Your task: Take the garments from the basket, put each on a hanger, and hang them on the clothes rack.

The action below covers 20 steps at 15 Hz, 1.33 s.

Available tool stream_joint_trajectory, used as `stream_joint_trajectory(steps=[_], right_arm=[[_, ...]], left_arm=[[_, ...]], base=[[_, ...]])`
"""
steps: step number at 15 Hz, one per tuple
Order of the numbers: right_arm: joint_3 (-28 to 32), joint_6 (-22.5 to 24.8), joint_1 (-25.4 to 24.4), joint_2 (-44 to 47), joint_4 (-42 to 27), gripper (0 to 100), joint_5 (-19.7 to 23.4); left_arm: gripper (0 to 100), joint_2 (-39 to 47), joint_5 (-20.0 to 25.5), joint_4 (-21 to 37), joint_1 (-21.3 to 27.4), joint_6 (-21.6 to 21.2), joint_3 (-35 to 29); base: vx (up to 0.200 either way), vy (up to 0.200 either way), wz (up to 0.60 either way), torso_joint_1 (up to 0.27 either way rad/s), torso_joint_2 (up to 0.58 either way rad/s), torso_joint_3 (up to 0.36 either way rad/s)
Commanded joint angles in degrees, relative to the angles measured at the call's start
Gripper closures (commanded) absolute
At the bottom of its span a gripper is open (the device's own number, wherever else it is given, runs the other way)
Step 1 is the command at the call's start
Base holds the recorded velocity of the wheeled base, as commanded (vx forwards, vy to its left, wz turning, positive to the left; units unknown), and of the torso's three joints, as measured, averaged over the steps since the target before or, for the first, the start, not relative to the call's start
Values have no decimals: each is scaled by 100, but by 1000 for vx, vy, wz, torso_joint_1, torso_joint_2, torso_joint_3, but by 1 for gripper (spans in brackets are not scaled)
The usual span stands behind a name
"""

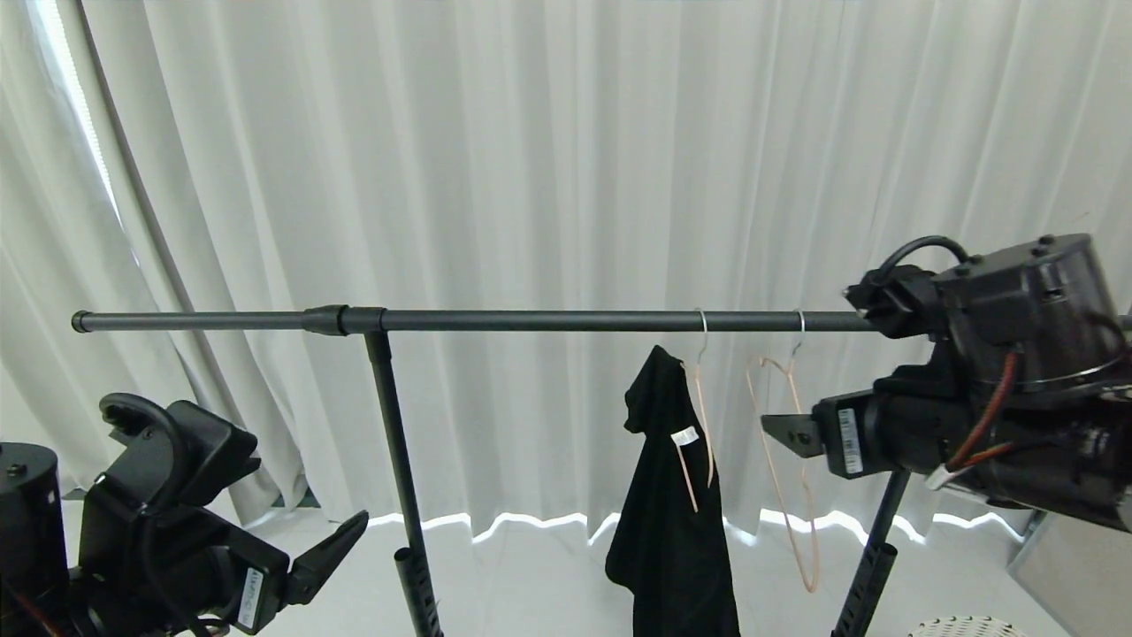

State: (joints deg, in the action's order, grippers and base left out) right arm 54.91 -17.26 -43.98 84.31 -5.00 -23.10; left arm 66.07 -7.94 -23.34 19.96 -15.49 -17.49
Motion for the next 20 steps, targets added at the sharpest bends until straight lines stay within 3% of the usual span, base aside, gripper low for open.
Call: stream_joint_trajectory(steps=[1, 5, 8, 10, 14, 17, 18, 20], right_arm=[[-622, 381, 663, -1022, -195, 0, -124], [-1351, 1199, 2078, -1725, -212, 0, -89], [-2072, 1753, 3221, -2050, -212, 0, -89], [-2590, 2157, 3853, -2261, -195, 0, -81], [-3276, 2359, 4047, -2613, -151, 0, -89], [-3900, 2579, 4056, -3175, -151, 0, -133], [-4146, 2640, 4056, -3430, -159, 0, -142], [-4840, 2816, 4064, -4054, -168, 0, -151]], left_arm=[[0, -24, -85, -3, -203, 3, 167], [0, -77, -129, -3, -686, 3, 528], [0, -121, -657, -3, -1161, 20, 1081], [0, -314, -780, -3, -1389, 240, 1547], [0, -789, -947, 410, -1644, 653, 1749], [0, -1791, -1096, 1877, -1662, 732, 1749], [0, -2160, -1087, 2097, -1653, 723, 1749], [0, -2213, -1096, 2071, -1714, 890, 1749]], base=[[-200, 0, 0, 2, -2, 2], [-200, 0, 0, -3, 5, 2], [-200, 0, 0, -1, 2, 2], [-200, 0, 0, 2, -2, 0], [-200, 0, 0, 1, 1, 6], [-200, 0, 0, 1, -2, 4], [-200, 0, 0, -2, -2, 2], [-100, 0, 0, 1, 1, 1]])
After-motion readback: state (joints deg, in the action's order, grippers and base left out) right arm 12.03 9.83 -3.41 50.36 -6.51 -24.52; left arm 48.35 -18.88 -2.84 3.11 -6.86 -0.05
